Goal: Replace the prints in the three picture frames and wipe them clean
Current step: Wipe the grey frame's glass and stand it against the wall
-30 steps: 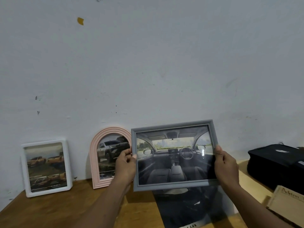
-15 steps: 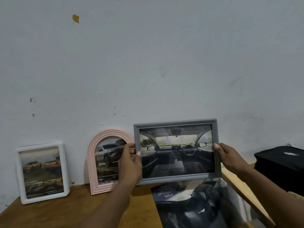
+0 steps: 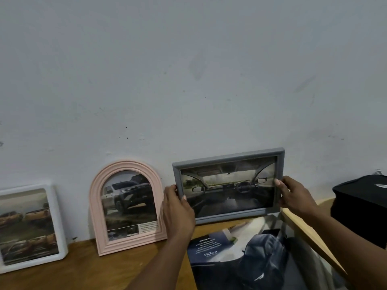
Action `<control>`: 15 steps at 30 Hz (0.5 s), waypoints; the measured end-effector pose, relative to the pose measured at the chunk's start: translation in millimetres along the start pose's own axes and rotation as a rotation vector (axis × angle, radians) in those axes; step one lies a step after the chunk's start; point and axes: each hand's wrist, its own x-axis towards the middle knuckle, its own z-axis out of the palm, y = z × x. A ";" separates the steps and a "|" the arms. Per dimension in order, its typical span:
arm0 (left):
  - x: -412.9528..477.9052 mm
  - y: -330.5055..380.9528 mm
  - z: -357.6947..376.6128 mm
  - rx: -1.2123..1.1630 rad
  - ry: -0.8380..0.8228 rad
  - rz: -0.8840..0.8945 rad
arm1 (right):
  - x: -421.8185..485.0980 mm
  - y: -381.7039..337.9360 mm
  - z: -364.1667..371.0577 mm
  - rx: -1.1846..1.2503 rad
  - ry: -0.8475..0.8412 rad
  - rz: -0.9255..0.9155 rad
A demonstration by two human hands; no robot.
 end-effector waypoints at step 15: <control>-14.0 -8.8 -1.7 0.236 -0.099 0.038 | 35.9 -10.0 11.4 -0.185 -0.179 0.186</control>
